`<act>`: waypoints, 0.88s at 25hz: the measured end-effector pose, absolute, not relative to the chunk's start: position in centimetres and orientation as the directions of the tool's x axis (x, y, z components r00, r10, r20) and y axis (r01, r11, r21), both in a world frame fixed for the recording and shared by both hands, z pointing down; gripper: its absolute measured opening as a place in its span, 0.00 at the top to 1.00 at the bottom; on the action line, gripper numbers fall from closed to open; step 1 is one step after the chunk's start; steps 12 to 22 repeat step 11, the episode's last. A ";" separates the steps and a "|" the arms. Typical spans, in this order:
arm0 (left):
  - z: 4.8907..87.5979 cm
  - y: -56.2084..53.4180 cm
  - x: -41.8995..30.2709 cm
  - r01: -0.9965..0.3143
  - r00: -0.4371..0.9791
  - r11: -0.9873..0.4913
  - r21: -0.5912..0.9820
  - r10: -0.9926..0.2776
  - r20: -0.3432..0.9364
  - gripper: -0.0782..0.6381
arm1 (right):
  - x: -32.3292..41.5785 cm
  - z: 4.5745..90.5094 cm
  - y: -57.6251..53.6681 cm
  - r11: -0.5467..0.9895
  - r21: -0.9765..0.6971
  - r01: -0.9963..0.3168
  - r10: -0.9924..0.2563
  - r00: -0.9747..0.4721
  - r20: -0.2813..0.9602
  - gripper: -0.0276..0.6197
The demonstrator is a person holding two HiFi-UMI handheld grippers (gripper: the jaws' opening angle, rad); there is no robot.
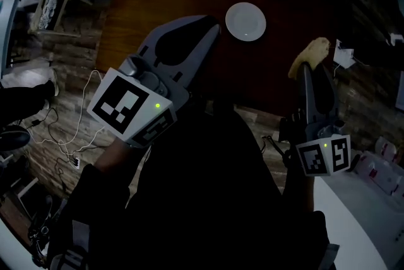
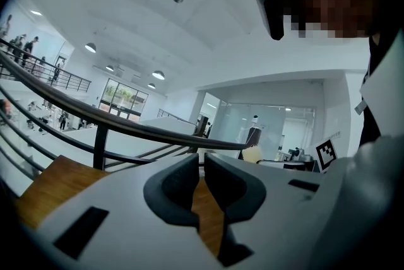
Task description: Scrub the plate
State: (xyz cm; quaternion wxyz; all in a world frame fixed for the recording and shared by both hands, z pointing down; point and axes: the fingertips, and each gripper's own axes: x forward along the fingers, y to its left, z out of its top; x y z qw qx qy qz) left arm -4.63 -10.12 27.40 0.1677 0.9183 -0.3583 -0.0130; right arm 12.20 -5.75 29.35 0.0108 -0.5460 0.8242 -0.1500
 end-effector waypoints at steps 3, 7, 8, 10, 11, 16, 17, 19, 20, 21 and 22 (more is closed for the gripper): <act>27.6 -10.1 -4.6 -0.652 0.745 -0.688 0.320 -0.659 0.102 0.84 | 11.9 29.3 -6.0 0.366 -0.258 -0.894 -0.901 -0.410 0.144 0.76; 27.9 -10.2 -5.2 -0.654 0.742 -0.682 0.327 -0.662 0.105 0.84 | 11.2 29.5 -6.2 0.374 -0.261 -0.890 -0.896 -0.420 0.148 0.76; 28.0 -10.4 -5.3 -0.655 0.741 -0.681 0.328 -0.663 0.106 0.84 | 11.0 29.7 -6.3 0.375 -0.262 -0.889 -0.894 -0.421 0.150 0.76; 28.2 -10.8 -5.5 -0.657 0.739 -0.677 0.330 -0.665 0.109 0.84 | 10.8 29.9 -6.7 0.376 -0.263 -0.888 -0.892 -0.424 0.155 0.76; 28.3 -11.0 -5.6 -0.659 0.738 -0.675 0.332 -0.666 0.110 0.84 | 10.7 30.0 -6.9 0.377 -0.264 -0.888 -0.891 -0.425 0.157 0.76; 28.3 -11.0 -5.6 -0.659 0.738 -0.675 0.332 -0.666 0.110 0.84 | 10.7 30.0 -6.9 0.377 -0.264 -0.888 -0.891 -0.425 0.157 0.76; 28.3 -11.0 -5.6 -0.659 0.738 -0.675 0.332 -0.666 0.110 0.84 | 10.7 30.0 -6.9 0.377 -0.264 -0.888 -0.891 -0.425 0.157 0.76; 28.3 -11.0 -5.6 -0.659 0.738 -0.675 0.332 -0.666 0.110 0.84 | 10.7 30.0 -6.9 0.377 -0.264 -0.888 -0.891 -0.425 0.157 0.76; 28.3 -11.0 -5.6 -0.659 0.738 -0.675 0.332 -0.666 0.110 0.84 | 10.7 30.0 -6.9 0.377 -0.264 -0.888 -0.891 -0.425 0.157 0.76; 28.3 -11.0 -5.6 -0.659 0.738 -0.675 0.332 -0.666 0.110 0.84 | 10.7 30.0 -6.9 0.377 -0.264 -0.888 -0.891 -0.425 0.157 0.76; 28.3 -11.0 -5.6 -0.659 0.738 -0.675 0.332 -0.666 0.110 0.84 | 10.7 30.0 -6.9 0.377 -0.264 -0.888 -0.891 -0.425 0.157 0.76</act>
